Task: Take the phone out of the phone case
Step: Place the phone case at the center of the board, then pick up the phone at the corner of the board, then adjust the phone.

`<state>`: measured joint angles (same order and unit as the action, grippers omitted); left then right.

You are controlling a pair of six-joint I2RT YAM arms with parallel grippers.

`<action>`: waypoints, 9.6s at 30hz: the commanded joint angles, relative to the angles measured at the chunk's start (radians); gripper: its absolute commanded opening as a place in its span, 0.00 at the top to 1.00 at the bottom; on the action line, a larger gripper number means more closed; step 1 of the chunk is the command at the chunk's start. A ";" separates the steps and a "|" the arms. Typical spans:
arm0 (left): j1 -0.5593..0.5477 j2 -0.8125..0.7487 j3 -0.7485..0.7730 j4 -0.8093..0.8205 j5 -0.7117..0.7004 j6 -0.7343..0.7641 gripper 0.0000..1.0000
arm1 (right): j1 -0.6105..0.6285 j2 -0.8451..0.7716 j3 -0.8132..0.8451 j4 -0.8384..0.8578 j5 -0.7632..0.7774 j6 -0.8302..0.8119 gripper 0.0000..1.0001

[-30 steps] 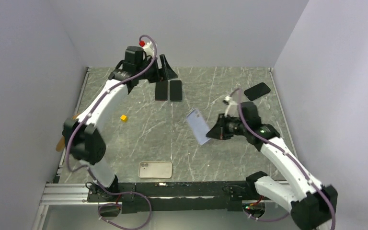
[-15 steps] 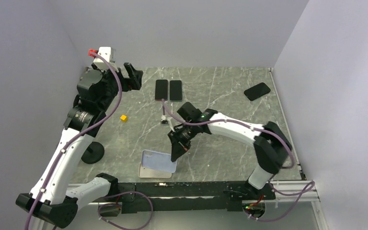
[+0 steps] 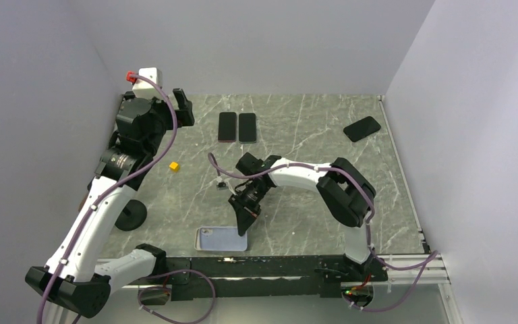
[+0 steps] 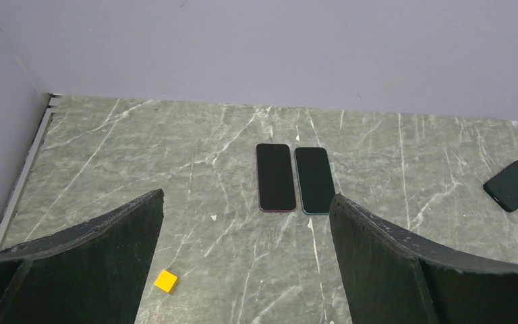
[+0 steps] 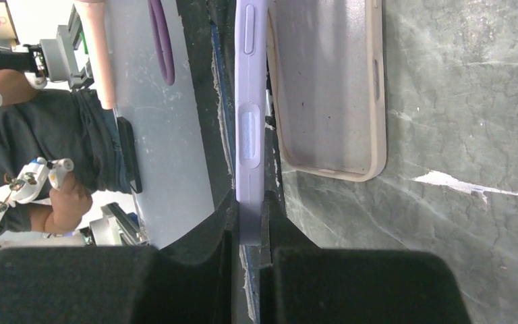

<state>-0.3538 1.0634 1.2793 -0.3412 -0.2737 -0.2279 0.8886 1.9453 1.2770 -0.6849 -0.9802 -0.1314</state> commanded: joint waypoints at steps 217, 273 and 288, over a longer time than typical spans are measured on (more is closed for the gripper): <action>-0.032 0.378 -0.099 0.343 0.878 -0.381 0.22 | -0.358 -0.684 -0.469 0.784 0.993 0.717 1.00; -0.138 0.473 -0.114 0.547 1.141 -0.330 1.00 | -0.380 -0.897 -0.385 0.533 0.640 0.545 0.01; -0.204 0.507 -0.071 0.616 1.335 -0.346 1.00 | -0.645 -0.739 -0.294 0.537 -0.101 0.456 0.33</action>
<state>-0.5446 1.5867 1.1519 0.1883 0.9733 -0.5697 0.2497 1.1961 0.9443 -0.2195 -0.8986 0.3492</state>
